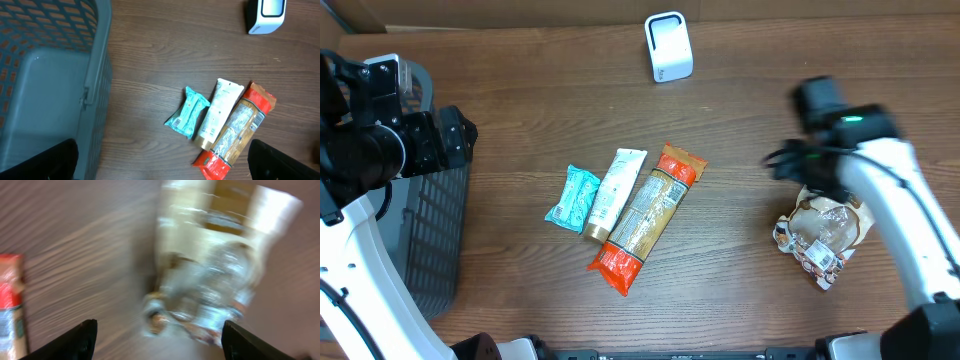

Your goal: Scan the item barcode

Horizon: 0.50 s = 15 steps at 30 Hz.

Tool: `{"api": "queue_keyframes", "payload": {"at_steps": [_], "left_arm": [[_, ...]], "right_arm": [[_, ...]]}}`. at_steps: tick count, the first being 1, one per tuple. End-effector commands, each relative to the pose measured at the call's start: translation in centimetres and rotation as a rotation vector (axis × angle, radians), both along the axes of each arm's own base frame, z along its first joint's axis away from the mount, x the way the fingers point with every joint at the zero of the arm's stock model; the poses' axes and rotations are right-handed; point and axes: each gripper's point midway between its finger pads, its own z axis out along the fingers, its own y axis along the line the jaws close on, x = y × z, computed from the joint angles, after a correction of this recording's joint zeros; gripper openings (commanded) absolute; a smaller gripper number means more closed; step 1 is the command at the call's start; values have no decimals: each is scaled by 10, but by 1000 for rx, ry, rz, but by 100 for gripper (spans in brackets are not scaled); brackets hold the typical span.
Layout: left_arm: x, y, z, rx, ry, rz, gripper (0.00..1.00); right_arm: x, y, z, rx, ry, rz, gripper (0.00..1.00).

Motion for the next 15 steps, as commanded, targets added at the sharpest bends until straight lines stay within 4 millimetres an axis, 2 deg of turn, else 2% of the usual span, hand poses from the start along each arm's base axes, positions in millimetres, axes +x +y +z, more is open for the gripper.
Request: {"api": "queue_keyframes", "payload": {"at_steps": [1,5,7,11,15], "left_arm": [[2,-1,-1,4,-1,-28,99],[2,-2,-1,4,-1,-28,100],[2,-2,-1,5,-1,-29,100],[2,-2,-1,4,-1,-28,100],[2,-1,-1,4,-1,-28,100]], "right_arm": [[-11,-31,-3,35,40,-129,80],[-38,-69,-24,-18,120,-301,81],[-54,-80,-36,-69,165,-366,82],[-85,-83,-66,-117,254,-416,82],[-102,-81,-90,-121,289,-435,82]]}}
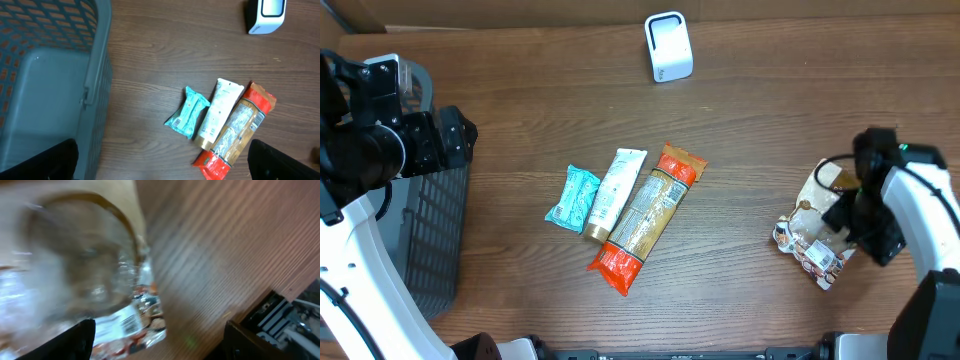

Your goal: Scan the item barcode

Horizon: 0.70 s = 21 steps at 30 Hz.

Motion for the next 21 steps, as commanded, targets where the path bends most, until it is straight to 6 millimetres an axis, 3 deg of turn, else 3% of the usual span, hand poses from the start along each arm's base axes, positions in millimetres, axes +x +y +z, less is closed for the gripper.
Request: {"api": "queue_keyframes", "payload": {"at_steps": [1,7,13,21], "left_arm": [[2,-2,-1,4,-1,-28,100],[2,-2,-1,5,-1,-28,99],[2,-2,-1,4,-1,-28,100],[2,-1,-1,4,-1,-28,100]], "right_arm": [[-13,-3,-13,-40,17,-58,82],[-7,1,-20,-19,-21,-86,83],[16,23,-37,90,-145,-204,83],[33,41,-53,175,-242,-316,83]]}}
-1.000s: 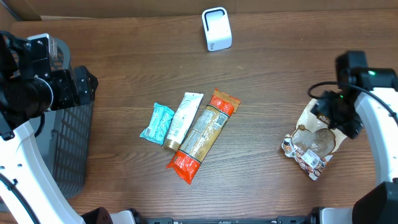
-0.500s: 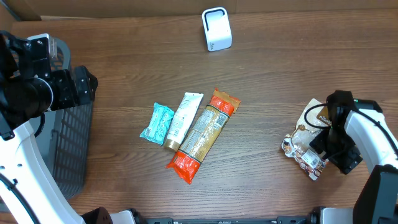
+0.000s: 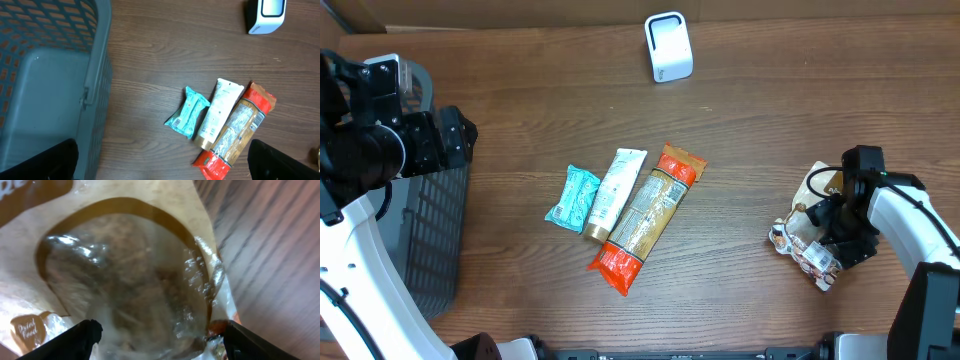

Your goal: Scan the item barcode

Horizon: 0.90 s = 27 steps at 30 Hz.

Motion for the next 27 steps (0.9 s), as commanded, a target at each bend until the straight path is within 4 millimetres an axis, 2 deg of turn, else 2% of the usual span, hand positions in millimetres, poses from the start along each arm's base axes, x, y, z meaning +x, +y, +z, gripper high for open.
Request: {"api": "queue_keyframes", "payload": {"at_steps": [1,6,9,11,14,16,20,22,24,27], "left_arm": [[2,-2,-1,4,-1,-28,99],[2,-2,-1,5,-1,-29,100],[2,-2,-1,4,-2,-28,100],[2,-2,-1,4,-1,-28,100],[2,-2,-1,4,-1,-28,100],[2,-2,-1,4,-1,-28,99],[2,-2,-1,4,-1,-28,100],[2,-2,-1,4,-1,-28,100],[2,-2,-1,4,-1,-28,99],[2,-2,-1,4,-2,-28,99]], "right_arm": [[6,16,-2,80,-31,-79,82],[36,46,4,275,-144,-189,81],[54,56,10,352,-199,-287,78],[69,61,15,387,-259,-274,75],[94,63,30,382,-378,-77,71],[107,63,46,346,-445,141,71],[129,62,94,254,-537,562,72],[140,54,117,166,-567,710,72],[152,39,135,38,-577,800,79],[168,21,146,-124,-595,908,89]]}}
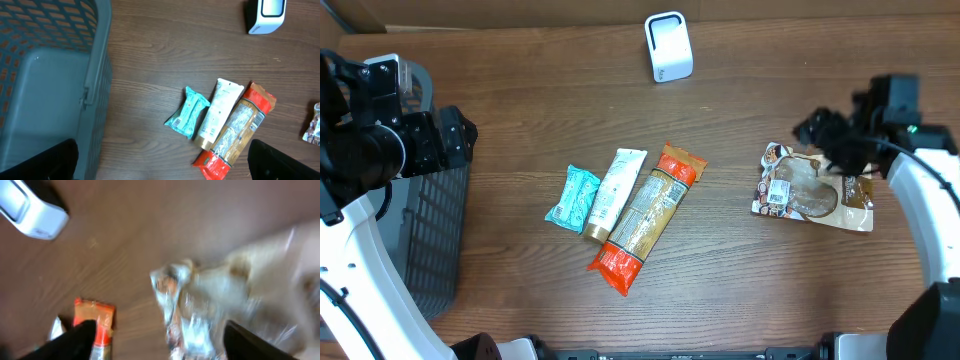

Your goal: Scan the item barcode

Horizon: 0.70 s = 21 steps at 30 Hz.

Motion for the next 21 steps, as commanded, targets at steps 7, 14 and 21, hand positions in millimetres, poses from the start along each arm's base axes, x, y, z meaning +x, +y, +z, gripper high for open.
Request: {"api": "queue_keyframes", "payload": {"at_steps": [7,14,21], "left_arm": [[2,-2,-1,5,-2,-29,100],[2,-2,-1,5,-2,-29,100],[2,-2,-1,5,-1,-29,100]], "right_arm": [[24,-15,-24,-290,-75,346,92],[19,-48,-77,-206,70,250,91],[24,-68,-91,-101,48,203,95]]}}
